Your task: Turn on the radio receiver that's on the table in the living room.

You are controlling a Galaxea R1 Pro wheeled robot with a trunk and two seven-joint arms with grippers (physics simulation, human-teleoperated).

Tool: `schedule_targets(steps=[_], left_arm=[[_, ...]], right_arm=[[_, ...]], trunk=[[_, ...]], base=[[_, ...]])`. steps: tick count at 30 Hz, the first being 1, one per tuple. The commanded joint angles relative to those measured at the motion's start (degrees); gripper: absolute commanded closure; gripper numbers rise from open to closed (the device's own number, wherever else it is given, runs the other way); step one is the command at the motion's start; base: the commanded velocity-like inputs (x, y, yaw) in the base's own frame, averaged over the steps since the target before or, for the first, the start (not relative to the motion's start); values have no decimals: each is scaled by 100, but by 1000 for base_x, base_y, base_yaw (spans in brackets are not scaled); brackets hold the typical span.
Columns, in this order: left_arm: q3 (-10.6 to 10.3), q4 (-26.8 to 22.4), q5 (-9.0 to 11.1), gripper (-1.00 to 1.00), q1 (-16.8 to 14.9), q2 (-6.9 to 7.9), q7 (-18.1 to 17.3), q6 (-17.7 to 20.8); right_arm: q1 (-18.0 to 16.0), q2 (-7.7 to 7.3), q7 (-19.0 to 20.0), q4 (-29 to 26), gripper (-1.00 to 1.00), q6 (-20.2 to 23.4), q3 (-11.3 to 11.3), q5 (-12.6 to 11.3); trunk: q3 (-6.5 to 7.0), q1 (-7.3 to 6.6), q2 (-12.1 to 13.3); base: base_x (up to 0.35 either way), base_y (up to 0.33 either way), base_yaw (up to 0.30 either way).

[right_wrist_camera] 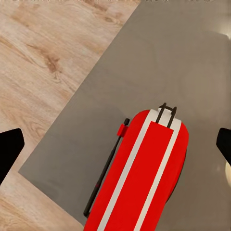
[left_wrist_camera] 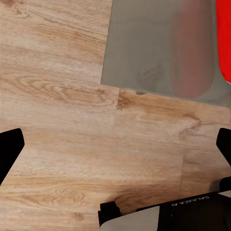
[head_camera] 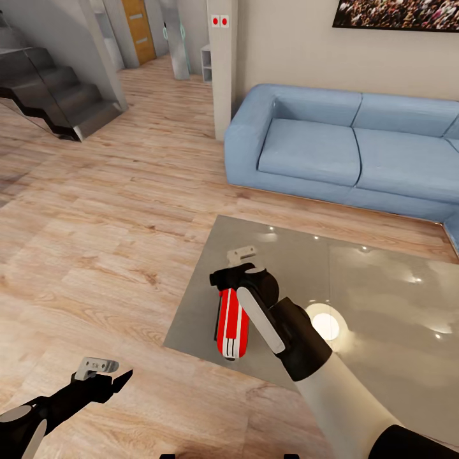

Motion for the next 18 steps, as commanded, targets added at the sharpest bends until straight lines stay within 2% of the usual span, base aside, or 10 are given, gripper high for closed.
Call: schedule_targets(steps=[1, 7, 10, 14, 18], left_arm=[[0, 0, 0, -100, 0, 0, 0, -1], [1, 0, 0, -100, 0, 0, 0, -2], [8, -18, 10, -100, 0, -71, -50, -21], [8, -19, 15, -100, 0, -16, -50, -21], [8, -25, 17, -100, 0, -10, -58, -14]], right_arm=[[0, 0, -1, -7, -100, 0, 1, 0], [0, 0, -5, -151, -100, 7, -3, -1], [31, 0, -103, -248, -100, 103, 94, -105], [18, 0, -231, -310, -100, 69, 223, -240], [10, -12, -100, -182, -100, 4, 139, -138]], trunk=[[0, 0, 0], [0, 0, 0], [0, 0, 0], [0, 0, 0], [0, 0, 0]], base=[[0, 0, 0], [0, 0, 0], [0, 0, 0], [0, 0, 0], [0, 0, 0]])
